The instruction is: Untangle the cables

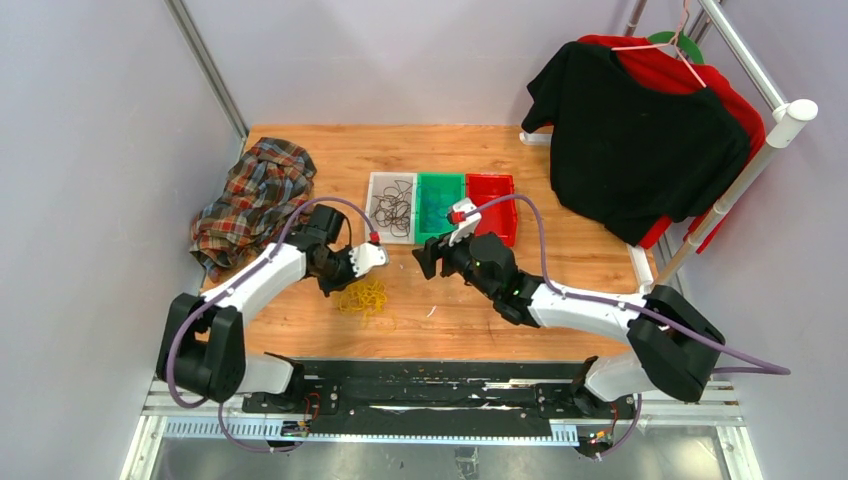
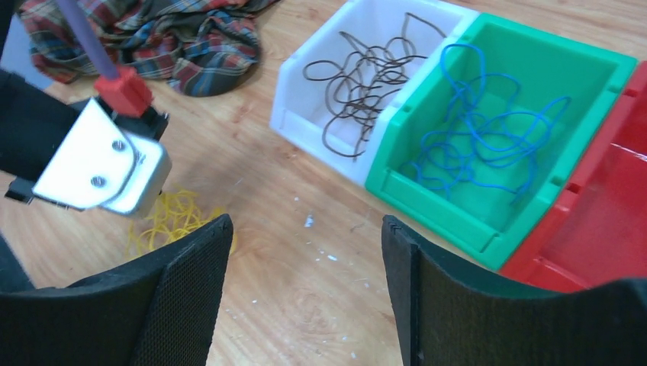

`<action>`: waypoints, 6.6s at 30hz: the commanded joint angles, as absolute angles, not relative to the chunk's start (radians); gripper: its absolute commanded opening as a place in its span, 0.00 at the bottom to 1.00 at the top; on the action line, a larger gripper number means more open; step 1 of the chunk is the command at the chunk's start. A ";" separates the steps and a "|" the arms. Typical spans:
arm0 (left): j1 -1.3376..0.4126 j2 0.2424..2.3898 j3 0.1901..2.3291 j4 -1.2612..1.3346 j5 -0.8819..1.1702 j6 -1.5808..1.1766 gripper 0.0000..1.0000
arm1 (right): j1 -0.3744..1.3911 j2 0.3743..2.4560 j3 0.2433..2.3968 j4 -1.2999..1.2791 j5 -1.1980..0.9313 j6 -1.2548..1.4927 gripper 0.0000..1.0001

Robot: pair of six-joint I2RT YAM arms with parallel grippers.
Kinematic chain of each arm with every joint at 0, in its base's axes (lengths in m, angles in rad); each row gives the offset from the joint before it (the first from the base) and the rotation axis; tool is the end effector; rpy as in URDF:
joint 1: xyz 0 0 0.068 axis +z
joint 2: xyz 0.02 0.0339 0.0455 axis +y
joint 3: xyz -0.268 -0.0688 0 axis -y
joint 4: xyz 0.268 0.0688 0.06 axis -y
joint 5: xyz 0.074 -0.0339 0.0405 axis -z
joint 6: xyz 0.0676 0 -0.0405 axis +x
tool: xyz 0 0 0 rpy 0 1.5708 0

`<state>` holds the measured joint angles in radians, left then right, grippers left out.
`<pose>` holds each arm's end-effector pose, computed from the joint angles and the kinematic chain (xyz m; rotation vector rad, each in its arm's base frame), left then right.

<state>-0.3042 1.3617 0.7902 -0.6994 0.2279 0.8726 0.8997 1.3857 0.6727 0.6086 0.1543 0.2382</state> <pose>0.2469 -0.0935 0.1476 1.5859 2.2900 -0.1880 0.2274 0.2697 0.2323 -0.4459 1.6680 0.7236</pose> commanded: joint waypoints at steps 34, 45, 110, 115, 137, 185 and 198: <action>-0.311 1.061 1.079 -0.948 0.621 0.666 0.01 | 1.107 1.508 0.654 0.938 0.055 0.229 0.73; -0.313 1.048 1.124 -0.948 0.648 0.644 0.01 | 1.108 1.571 0.621 0.915 0.088 0.288 0.70; -0.313 0.967 1.141 -0.988 0.680 0.619 0.00 | 1.063 1.400 0.651 0.834 0.341 0.196 0.01; -0.312 0.959 1.116 -0.988 0.611 0.672 0.00 | 1.019 1.321 0.620 0.792 0.341 0.206 0.01; -0.313 0.989 1.057 -0.974 0.544 0.716 0.67 | 0.966 1.133 0.616 0.612 0.108 0.238 0.01; -0.397 0.986 1.162 -0.947 0.552 0.649 0.01 | 1.058 1.234 0.667 0.587 0.075 0.314 0.12; -0.396 0.931 1.198 -0.946 0.606 0.555 0.01 | 1.030 1.195 0.681 0.505 0.120 0.276 0.40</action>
<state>-0.4007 0.9398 1.1522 -0.9512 0.5705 0.6044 1.0367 1.2243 0.6537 0.5098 0.0944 0.3130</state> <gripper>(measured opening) 0.019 0.320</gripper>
